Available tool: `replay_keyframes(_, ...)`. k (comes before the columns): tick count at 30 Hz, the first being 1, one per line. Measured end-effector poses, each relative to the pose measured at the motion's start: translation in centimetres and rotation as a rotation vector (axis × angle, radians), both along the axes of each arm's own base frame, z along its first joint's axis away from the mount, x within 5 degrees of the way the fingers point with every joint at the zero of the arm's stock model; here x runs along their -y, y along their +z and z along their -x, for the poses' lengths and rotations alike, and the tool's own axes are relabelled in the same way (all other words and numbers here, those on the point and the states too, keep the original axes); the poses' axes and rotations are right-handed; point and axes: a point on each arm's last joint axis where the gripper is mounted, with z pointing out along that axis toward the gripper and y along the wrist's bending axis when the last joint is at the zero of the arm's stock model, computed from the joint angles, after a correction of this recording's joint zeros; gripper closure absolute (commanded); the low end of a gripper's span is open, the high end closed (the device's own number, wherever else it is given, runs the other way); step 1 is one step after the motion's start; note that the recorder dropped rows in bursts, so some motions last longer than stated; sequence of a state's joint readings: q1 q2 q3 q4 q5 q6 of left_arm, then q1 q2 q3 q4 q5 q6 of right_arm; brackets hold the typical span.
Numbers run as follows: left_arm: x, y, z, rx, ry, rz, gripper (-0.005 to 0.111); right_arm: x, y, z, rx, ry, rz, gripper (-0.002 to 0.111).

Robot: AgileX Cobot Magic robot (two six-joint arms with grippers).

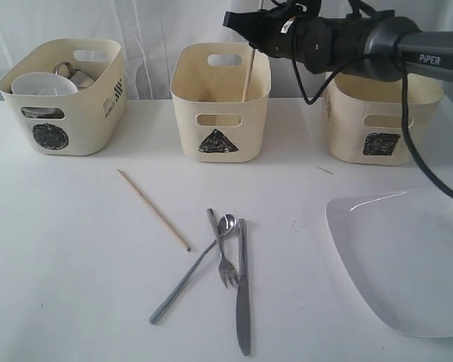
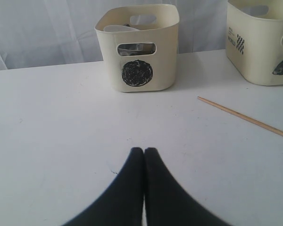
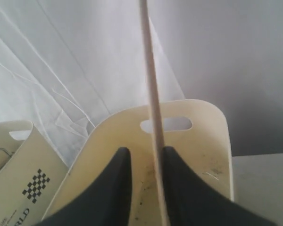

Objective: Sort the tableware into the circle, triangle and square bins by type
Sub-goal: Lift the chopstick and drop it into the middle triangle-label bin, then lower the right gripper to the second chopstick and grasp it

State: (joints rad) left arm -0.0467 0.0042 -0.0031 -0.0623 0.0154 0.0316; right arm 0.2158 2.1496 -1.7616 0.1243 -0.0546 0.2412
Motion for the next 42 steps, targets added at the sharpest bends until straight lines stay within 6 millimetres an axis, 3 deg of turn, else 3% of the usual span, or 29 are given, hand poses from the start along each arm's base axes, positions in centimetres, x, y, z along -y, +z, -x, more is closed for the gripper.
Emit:
replay_keyframes(5,0.0,0.0,0.0,0.000,0.000,0.000,0.107,-0.1,-0.3,0.3,-0.048,0.026,0.068,0.083)
replay_keyframes(11,0.0,0.0,0.0,0.000,0.000,0.000,0.107,-1.7,0.5,1.8,-0.133,0.117,0.187,0.083)
replay_keyframes(14,0.0,0.0,0.0,-0.002,0.000,0.000,0.107,-3.4,0.7,4.5,-0.250,0.216,0.290,0.083)
replay_keyframes(17,0.0,0.0,0.0,-0.002,0.000,0.000,0.107,-4.5,0.6,8.5,-0.402,0.304,0.355,0.082)
replay_keyframes(22,0.0,0.0,0.0,-0.002,0.000,0.000,0.107,-5.8,-2.2,15.1,-0.628,0.412,0.415,0.065)
replay_keyframes(26,0.0,0.0,0.0,-0.002,0.000,0.000,0.107,-7.8,-4.1,17.6,-0.698,0.486,0.455,0.061)
replay_keyframes(32,0.0,0.0,0.0,-0.002,0.000,0.000,0.107,-10.7,-6.4,17.8,-0.742,0.560,0.506,0.060)
replay_keyframes(42,0.0,0.0,0.0,-0.002,0.000,0.000,0.107,-15.3,-7.3,15.5,-0.650,0.814,0.765,0.054)
